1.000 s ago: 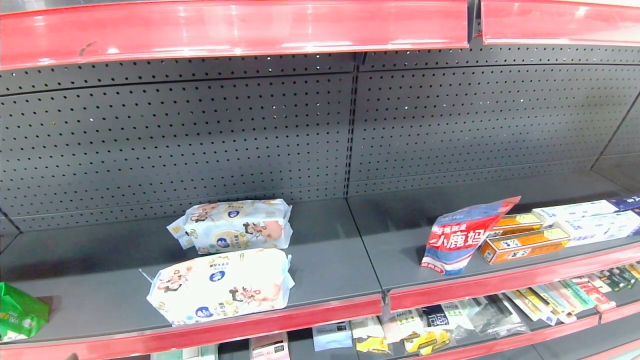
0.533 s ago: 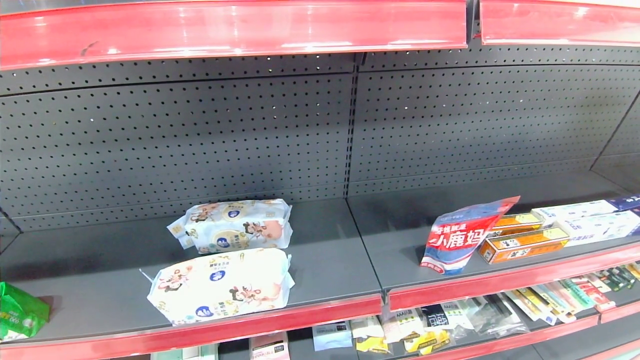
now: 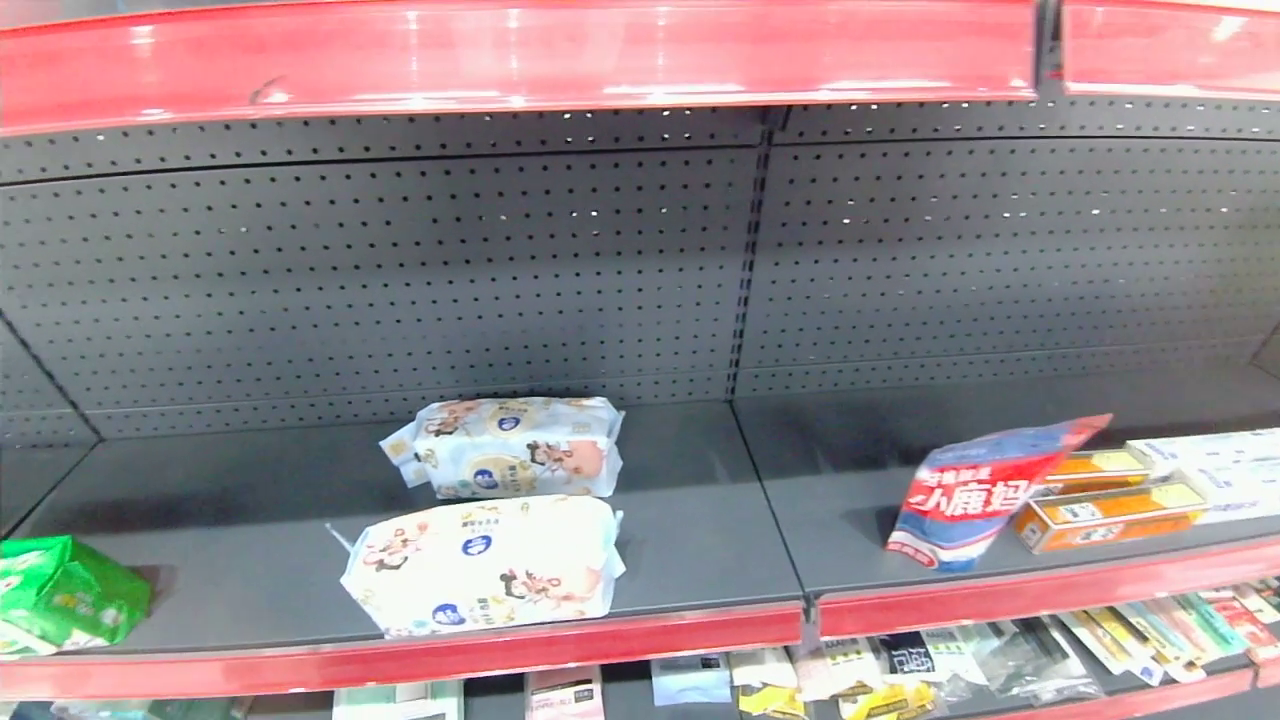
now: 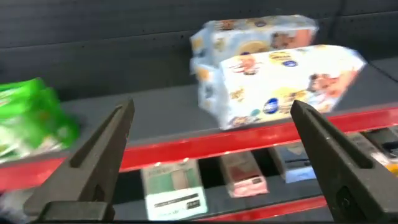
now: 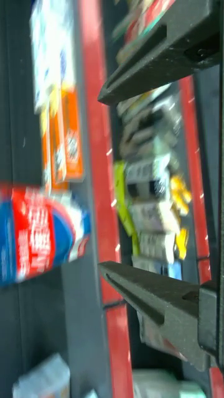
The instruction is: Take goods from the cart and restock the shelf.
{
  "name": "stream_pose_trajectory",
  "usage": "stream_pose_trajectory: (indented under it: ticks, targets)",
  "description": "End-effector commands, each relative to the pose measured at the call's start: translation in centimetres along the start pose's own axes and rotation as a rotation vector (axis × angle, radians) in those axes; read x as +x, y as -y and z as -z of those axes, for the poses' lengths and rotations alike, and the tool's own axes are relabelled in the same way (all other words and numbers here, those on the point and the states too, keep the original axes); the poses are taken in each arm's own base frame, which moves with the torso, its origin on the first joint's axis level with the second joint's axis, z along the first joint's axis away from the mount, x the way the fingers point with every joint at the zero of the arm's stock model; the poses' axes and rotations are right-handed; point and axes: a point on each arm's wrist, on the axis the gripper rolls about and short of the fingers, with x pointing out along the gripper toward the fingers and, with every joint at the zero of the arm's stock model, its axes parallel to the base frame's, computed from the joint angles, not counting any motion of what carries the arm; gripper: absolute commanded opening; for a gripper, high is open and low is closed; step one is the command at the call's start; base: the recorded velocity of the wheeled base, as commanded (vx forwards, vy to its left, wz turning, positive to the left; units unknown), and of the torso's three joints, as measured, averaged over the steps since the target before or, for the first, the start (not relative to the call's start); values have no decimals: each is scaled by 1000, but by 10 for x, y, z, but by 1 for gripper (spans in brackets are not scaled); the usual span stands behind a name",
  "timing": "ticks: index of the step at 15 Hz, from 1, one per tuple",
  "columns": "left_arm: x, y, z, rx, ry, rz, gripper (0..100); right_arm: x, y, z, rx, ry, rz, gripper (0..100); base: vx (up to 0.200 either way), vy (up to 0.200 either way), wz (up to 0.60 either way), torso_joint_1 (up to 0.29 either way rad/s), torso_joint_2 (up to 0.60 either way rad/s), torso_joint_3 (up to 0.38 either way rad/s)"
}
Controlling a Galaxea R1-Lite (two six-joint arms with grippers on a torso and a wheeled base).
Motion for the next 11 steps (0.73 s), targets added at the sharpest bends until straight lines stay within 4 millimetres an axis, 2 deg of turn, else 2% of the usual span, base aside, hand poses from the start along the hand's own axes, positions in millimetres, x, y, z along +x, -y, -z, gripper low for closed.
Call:
stream_pose_trajectory:
  ticks: [1, 3, 11]
  targets:
    - [0, 0, 0, -3, -4, -1, 100, 0, 0, 0, -1, -1, -1, 100, 0, 0, 600, 22, 7, 7]
    - [0, 0, 0, -6, -4, -1, 100, 0, 0, 0, -1, -1, -1, 100, 0, 0, 600, 0, 10, 2]
    - [0, 0, 0, -5, -4, 2, 100, 0, 0, 0, -5, 0, 3, 100, 0, 0, 0, 0, 0, 0]
